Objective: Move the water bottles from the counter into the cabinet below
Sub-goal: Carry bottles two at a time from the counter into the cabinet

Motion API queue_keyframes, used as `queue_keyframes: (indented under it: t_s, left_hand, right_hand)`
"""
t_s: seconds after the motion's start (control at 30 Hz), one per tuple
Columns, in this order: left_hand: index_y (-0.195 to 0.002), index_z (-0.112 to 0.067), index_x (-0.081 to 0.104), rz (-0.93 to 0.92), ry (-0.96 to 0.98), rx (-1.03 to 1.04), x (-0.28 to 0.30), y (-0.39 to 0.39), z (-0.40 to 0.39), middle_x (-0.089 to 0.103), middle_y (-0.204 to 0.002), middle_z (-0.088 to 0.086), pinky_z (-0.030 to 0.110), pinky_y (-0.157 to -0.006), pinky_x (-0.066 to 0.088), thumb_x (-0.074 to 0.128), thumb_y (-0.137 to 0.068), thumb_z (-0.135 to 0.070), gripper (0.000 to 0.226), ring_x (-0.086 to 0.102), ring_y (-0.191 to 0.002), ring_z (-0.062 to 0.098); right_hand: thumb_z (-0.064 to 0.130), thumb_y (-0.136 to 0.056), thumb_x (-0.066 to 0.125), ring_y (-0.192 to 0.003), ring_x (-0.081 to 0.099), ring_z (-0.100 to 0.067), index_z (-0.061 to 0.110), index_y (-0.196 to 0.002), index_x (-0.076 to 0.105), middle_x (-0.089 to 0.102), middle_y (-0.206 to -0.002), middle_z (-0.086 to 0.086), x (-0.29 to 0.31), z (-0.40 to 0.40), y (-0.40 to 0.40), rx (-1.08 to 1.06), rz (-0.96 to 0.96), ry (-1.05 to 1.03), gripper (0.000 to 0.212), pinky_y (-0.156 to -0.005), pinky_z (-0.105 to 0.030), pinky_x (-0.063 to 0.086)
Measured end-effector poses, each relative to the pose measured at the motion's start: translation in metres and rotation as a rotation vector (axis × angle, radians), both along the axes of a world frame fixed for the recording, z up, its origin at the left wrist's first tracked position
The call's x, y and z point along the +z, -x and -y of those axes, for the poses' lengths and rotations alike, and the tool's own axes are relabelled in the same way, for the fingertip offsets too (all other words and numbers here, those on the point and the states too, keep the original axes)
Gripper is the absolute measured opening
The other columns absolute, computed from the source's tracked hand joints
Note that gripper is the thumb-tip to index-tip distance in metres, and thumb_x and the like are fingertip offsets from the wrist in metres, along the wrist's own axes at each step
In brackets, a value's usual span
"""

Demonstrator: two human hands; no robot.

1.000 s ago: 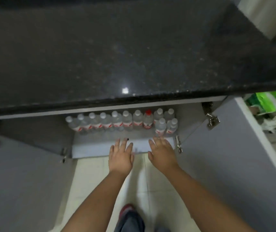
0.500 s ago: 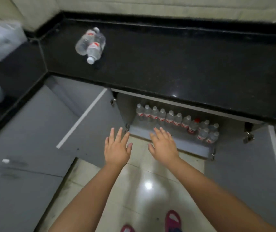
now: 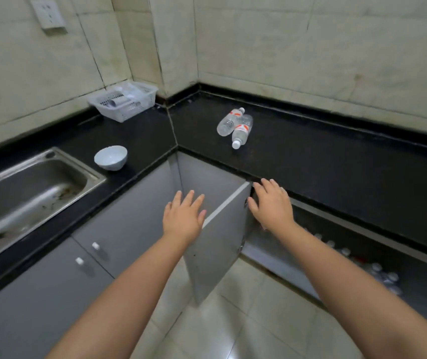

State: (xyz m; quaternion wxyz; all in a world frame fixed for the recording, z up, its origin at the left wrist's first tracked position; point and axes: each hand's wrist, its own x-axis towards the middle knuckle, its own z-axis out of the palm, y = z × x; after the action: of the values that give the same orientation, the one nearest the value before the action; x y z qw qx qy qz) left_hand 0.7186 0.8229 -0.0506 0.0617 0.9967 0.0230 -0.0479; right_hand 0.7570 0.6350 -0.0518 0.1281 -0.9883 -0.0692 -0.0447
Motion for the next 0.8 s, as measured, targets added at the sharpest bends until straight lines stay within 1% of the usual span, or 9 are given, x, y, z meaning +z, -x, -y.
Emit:
queue_keyframes:
  t_s: [0.1, 0.2, 0.3, 0.4, 0.5, 0.57, 0.67, 0.8]
  left_hand:
    - [-0.149, -0.028, 0.019, 0.031, 0.002, -0.013, 0.007, -0.032, -0.01, 0.013, -0.161, -0.004, 0.04, -0.12, 0.017, 0.028, -0.102, -0.037, 0.049, 0.006, -0.149, 0.025]
    - [-0.15, -0.028, 0.018, 0.042, -0.009, -0.035, 0.007, -0.069, -0.014, 0.012, -0.161, -0.004, 0.04, -0.12, 0.016, 0.028, -0.102, -0.037, 0.05, 0.005, -0.149, 0.024]
    - [-0.15, -0.028, 0.018, 0.059, -0.015, -0.03, 0.008, -0.117, -0.018, 0.012, -0.161, -0.004, 0.04, -0.12, 0.016, 0.028, -0.102, -0.037, 0.05, 0.005, -0.149, 0.024]
    - [-0.149, -0.028, 0.019, 0.075, -0.021, -0.016, 0.008, -0.177, -0.018, 0.014, -0.161, -0.003, 0.039, -0.12, 0.017, 0.029, -0.102, -0.036, 0.05, 0.006, -0.149, 0.024]
    - [-0.149, -0.028, 0.019, 0.041, -0.02, -0.003, -0.001, -0.243, -0.018, 0.015, -0.16, -0.003, 0.04, -0.12, 0.019, 0.029, -0.102, -0.036, 0.049, 0.006, -0.149, 0.025]
    - [-0.15, -0.028, 0.018, -0.009, -0.017, -0.002, -0.009, -0.282, -0.018, 0.015, -0.16, -0.003, 0.04, -0.121, 0.019, 0.028, -0.102, -0.036, 0.049, 0.006, -0.149, 0.024]
    - [-0.15, -0.03, 0.017, -0.046, -0.029, -0.001, -0.025, -0.337, -0.015, 0.014, -0.161, -0.004, 0.038, -0.121, 0.019, 0.028, -0.102, -0.037, 0.05, 0.006, -0.149, 0.023]
    - [-0.15, -0.03, 0.018, -0.094, 0.001, 0.0, -0.038, -0.383, -0.009, 0.014, -0.16, -0.005, 0.038, -0.12, 0.019, 0.028, -0.102, -0.036, 0.049, 0.006, -0.15, 0.022]
  right_hand:
    - [0.024, -0.094, 0.051, -0.141, 0.03, -0.032, 0.004, -0.136, 0.045, 0.04, -0.148, -0.017, 0.014, -0.004, -0.037, -0.039, 0.079, -0.035, 0.047, -0.115, -0.045, 0.026]
    - [0.03, -0.096, 0.045, -0.144, 0.025, -0.028, 0.01, -0.141, 0.038, 0.035, -0.152, -0.012, 0.021, 0.0, -0.081, -0.058, 0.059, 0.033, 0.049, -0.117, -0.041, 0.023]
    - [0.031, -0.097, 0.044, -0.144, 0.026, -0.027, 0.01, -0.14, 0.039, 0.036, -0.151, -0.011, 0.021, 0.0, -0.132, -0.08, 0.06, 0.047, 0.049, -0.117, -0.04, 0.024]
    - [0.031, -0.095, 0.046, -0.139, 0.034, -0.028, 0.009, -0.136, 0.045, 0.045, -0.144, -0.012, 0.009, -0.01, -0.194, -0.086, 0.028, 0.024, 0.046, -0.114, -0.04, 0.029]
    - [0.034, -0.093, 0.05, -0.124, 0.047, -0.029, 0.009, -0.132, 0.048, 0.055, -0.131, -0.013, -0.01, -0.023, -0.262, -0.076, -0.039, 0.01, 0.046, -0.102, -0.038, 0.04]
    - [0.037, -0.092, 0.051, -0.117, 0.05, -0.029, 0.011, -0.133, 0.046, 0.053, -0.128, -0.013, -0.024, -0.032, -0.298, -0.076, -0.128, 0.012, 0.048, -0.096, -0.039, 0.044]
    - [0.04, -0.09, 0.054, -0.118, 0.046, -0.028, 0.014, -0.134, 0.042, 0.045, -0.13, -0.012, -0.049, -0.042, -0.346, -0.048, -0.22, 0.031, 0.052, -0.092, -0.038, 0.047]
    - [0.031, -0.09, 0.057, -0.121, 0.041, -0.029, 0.011, -0.13, 0.042, 0.038, -0.132, -0.014, -0.067, -0.046, -0.381, -0.018, -0.267, 0.05, 0.048, -0.088, -0.038, 0.05]
